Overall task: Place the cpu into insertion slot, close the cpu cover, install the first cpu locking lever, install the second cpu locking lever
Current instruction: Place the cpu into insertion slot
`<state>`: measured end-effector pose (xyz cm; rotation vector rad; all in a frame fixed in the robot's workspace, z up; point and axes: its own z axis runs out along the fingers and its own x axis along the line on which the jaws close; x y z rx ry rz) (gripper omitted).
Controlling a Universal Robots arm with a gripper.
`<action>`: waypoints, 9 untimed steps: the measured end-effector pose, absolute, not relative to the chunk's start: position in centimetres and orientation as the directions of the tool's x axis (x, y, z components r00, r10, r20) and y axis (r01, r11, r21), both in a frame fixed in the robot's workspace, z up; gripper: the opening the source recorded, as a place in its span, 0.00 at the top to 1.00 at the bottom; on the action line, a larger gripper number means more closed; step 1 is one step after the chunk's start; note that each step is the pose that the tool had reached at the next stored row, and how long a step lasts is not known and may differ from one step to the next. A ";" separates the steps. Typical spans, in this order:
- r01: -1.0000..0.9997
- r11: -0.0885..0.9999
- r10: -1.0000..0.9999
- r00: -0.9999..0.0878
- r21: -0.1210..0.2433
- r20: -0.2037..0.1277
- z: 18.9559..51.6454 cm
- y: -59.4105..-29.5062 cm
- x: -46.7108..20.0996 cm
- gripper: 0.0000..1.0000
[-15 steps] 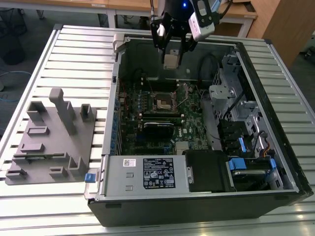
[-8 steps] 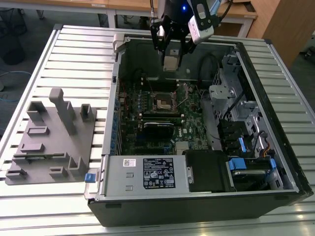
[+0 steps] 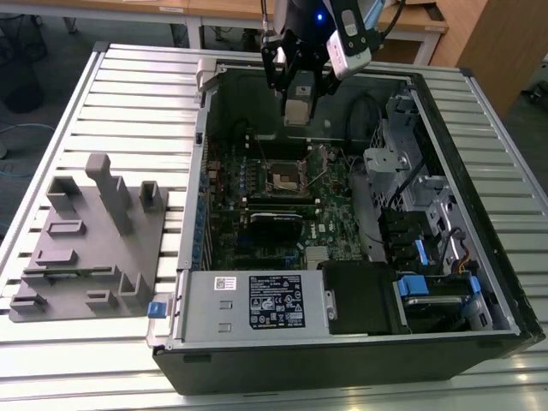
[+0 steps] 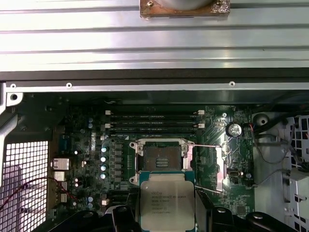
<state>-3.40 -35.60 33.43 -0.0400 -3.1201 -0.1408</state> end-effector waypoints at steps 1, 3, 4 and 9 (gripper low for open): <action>0.026 0.996 0.025 -1.000 0.090 0.019 33.4 -35.6 -3.4 0.46; 0.026 0.996 0.025 -1.000 0.090 0.019 33.2 -35.6 -3.4 0.46; 0.026 0.996 0.025 -1.000 0.090 0.019 33.2 -35.6 -3.4 0.46; 0.026 0.996 0.025 -1.000 0.089 0.019 32.9 -35.6 -3.4 0.46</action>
